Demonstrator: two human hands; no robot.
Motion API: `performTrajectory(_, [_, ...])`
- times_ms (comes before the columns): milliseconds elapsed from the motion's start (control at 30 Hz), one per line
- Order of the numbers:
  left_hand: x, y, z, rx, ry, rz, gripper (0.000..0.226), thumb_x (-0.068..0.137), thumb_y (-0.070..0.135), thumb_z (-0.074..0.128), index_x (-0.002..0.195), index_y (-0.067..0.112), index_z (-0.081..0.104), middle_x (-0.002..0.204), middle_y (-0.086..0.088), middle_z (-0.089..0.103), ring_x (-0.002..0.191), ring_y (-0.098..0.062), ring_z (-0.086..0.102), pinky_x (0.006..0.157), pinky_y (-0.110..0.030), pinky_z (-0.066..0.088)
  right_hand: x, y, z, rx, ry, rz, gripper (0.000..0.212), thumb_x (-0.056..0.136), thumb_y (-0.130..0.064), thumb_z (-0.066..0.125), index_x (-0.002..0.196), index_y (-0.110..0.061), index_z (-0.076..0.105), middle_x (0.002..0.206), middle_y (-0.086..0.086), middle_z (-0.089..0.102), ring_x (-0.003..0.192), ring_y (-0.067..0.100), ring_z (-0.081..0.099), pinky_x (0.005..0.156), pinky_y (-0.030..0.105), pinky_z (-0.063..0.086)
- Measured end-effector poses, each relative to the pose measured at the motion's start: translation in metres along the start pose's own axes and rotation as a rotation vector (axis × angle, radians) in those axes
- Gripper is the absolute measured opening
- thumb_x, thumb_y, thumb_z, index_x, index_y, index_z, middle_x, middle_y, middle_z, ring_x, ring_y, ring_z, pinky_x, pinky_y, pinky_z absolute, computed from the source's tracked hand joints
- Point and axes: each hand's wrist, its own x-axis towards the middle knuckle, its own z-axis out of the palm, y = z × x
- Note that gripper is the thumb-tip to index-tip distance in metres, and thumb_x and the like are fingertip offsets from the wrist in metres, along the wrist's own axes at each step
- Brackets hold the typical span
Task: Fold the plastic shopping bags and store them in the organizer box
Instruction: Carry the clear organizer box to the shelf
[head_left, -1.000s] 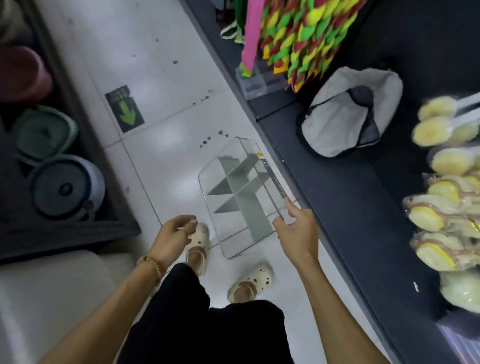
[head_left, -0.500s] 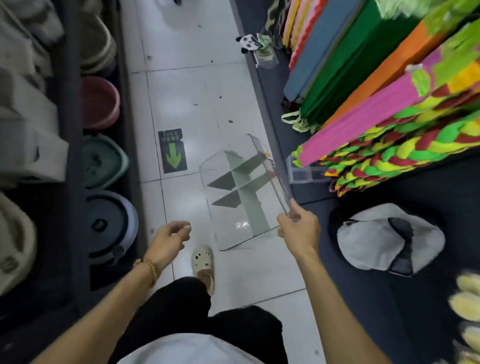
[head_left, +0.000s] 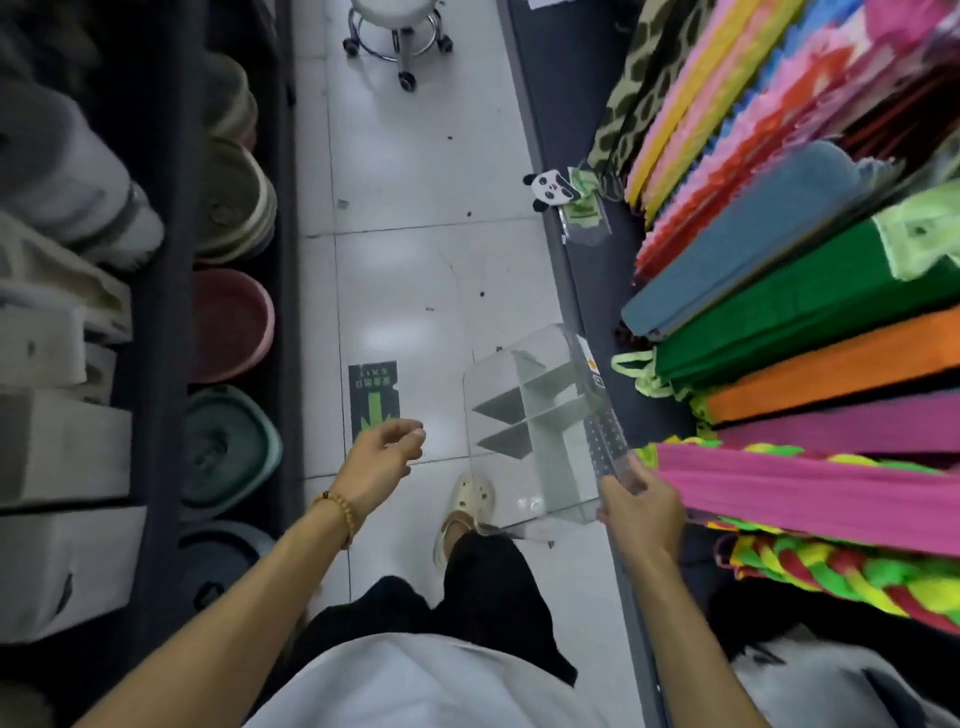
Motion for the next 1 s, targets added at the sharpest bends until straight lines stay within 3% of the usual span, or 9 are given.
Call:
performTrajectory(67, [0.026, 0.026, -0.023, -0.017, 0.066, -0.040, 0.021, 0.096, 0.024, 0.055, 0.113, 0.016, 0.062, 0.108, -0.001, 0.065, 0.099, -0.015, 0.064, 0.085, -0.029, 0.051, 0.035, -0.054, 0.029, -0.026, -0.058, -0.020, 0.060, 0.080, -0.017, 0.064, 0.138, -0.021, 0.051, 0.106, 0.005, 0.067, 0.058, 0.014, 0.067, 0.060, 0.033, 0.058])
performTrajectory(167, [0.062, 0.064, -0.057, -0.072, 0.159, -0.071, 0.019, 0.095, 0.022, 0.056, 0.110, 0.015, 0.064, 0.104, 0.000, 0.067, 0.098, -0.014, 0.065, 0.083, -0.028, 0.052, 0.078, -0.143, 0.072, -0.040, -0.124, -0.088, 0.059, 0.078, -0.018, 0.063, 0.136, -0.021, 0.054, 0.091, -0.001, 0.065, 0.055, 0.017, 0.068, 0.054, 0.027, 0.055])
performTrajectory(300, [0.125, 0.116, -0.092, -0.188, 0.262, -0.083, 0.009, 0.095, 0.016, 0.056, 0.097, 0.016, 0.065, 0.093, 0.002, 0.066, 0.094, -0.015, 0.064, 0.073, -0.022, 0.050, 0.138, -0.250, 0.134, -0.037, -0.224, -0.168, 0.057, 0.082, -0.017, 0.062, 0.138, -0.020, 0.052, 0.100, 0.002, 0.059, 0.057, 0.017, 0.066, 0.068, 0.038, 0.060])
performTrajectory(433, [0.212, 0.169, -0.122, -0.224, 0.283, -0.101, 0.015, 0.095, 0.018, 0.055, 0.108, 0.013, 0.062, 0.101, -0.002, 0.065, 0.098, -0.016, 0.063, 0.080, -0.027, 0.049, 0.202, -0.337, 0.190, -0.058, -0.270, -0.206, 0.057, 0.083, -0.021, 0.061, 0.139, -0.023, 0.050, 0.101, 0.000, 0.055, 0.062, 0.017, 0.069, 0.048, 0.019, 0.047])
performTrajectory(600, [0.338, 0.266, -0.154, -0.185, 0.199, -0.091, 0.014, 0.096, 0.020, 0.055, 0.106, 0.016, 0.062, 0.106, -0.003, 0.065, 0.100, -0.016, 0.064, 0.078, -0.025, 0.049, 0.285, -0.433, 0.219, -0.070, -0.186, -0.136, 0.055, 0.080, -0.016, 0.061, 0.134, -0.021, 0.056, 0.090, -0.005, 0.064, 0.059, 0.016, 0.069, 0.071, 0.038, 0.059])
performTrajectory(733, [0.436, 0.376, -0.165, -0.116, 0.127, -0.020, 0.016, 0.096, 0.022, 0.055, 0.109, 0.017, 0.062, 0.107, -0.002, 0.065, 0.100, -0.015, 0.064, 0.079, -0.024, 0.049, 0.353, -0.497, 0.212, -0.096, -0.040, -0.107, 0.049, 0.077, -0.019, 0.066, 0.126, -0.023, 0.064, 0.078, -0.012, 0.069, 0.050, 0.002, 0.064, 0.066, 0.032, 0.055])
performTrajectory(800, [0.482, 0.430, -0.166, -0.095, 0.090, 0.025, 0.017, 0.096, 0.022, 0.054, 0.109, 0.016, 0.062, 0.108, -0.002, 0.065, 0.099, -0.015, 0.064, 0.078, -0.024, 0.050, 0.385, -0.526, 0.208, -0.087, 0.012, -0.077, 0.053, 0.077, -0.020, 0.068, 0.129, -0.023, 0.061, 0.074, -0.015, 0.068, 0.061, 0.012, 0.069, 0.072, 0.044, 0.059])
performTrajectory(900, [0.555, 0.504, -0.165, -0.078, 0.064, 0.065, 0.020, 0.096, 0.021, 0.054, 0.113, 0.013, 0.062, 0.109, -0.004, 0.064, 0.099, -0.017, 0.064, 0.083, -0.028, 0.051, 0.438, -0.569, 0.216, -0.070, 0.034, -0.061, 0.055, 0.077, -0.020, 0.068, 0.131, -0.024, 0.057, 0.094, -0.004, 0.071, 0.078, 0.024, 0.070, 0.078, 0.050, 0.057])
performTrajectory(1000, [0.628, 0.566, -0.165, -0.057, 0.070, 0.077, 0.023, 0.096, 0.021, 0.054, 0.116, 0.011, 0.061, 0.109, -0.004, 0.064, 0.099, -0.017, 0.064, 0.088, -0.032, 0.052, 0.501, -0.619, 0.241, -0.049, 0.051, -0.070, 0.057, 0.076, -0.023, 0.067, 0.132, -0.025, 0.057, 0.068, -0.012, 0.065, 0.062, 0.023, 0.065, 0.068, 0.044, 0.058])
